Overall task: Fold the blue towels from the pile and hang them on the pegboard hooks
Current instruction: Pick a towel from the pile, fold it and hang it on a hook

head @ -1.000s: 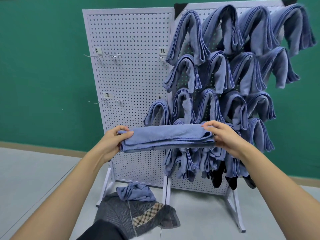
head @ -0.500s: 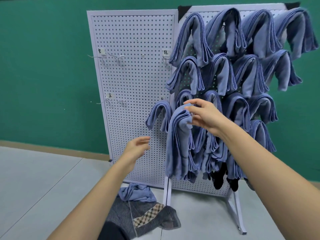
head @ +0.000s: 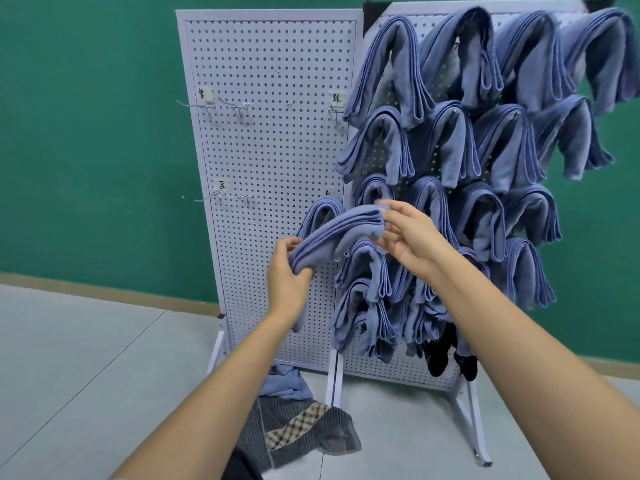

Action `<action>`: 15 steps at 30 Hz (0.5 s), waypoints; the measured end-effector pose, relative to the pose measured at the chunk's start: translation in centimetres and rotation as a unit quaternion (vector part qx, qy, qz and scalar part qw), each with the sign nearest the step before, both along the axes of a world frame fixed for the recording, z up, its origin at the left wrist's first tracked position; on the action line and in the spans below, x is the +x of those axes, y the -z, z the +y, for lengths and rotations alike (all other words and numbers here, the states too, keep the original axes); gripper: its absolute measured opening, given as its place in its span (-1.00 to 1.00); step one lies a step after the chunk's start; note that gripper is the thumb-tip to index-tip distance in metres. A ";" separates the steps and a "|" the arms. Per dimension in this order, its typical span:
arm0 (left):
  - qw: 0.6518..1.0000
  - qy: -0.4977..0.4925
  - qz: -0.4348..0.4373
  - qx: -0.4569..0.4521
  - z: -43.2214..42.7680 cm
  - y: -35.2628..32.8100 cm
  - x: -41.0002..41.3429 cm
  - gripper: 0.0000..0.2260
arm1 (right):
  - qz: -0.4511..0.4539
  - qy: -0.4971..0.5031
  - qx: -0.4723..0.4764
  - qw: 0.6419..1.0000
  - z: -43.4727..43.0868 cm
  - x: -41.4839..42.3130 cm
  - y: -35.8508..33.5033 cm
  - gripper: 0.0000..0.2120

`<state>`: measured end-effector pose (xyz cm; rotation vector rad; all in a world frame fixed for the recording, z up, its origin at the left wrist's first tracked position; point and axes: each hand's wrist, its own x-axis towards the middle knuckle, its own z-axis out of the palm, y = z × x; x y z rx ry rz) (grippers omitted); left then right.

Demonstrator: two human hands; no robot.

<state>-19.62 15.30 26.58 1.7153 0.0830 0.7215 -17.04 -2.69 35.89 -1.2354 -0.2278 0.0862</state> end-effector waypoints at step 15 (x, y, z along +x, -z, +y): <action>0.990 -0.050 0.073 0.111 5.3 -4.1 1.4 -0.82 | -0.223 0.033 -0.389 0.893 4.0 1.5 4.8 -0.69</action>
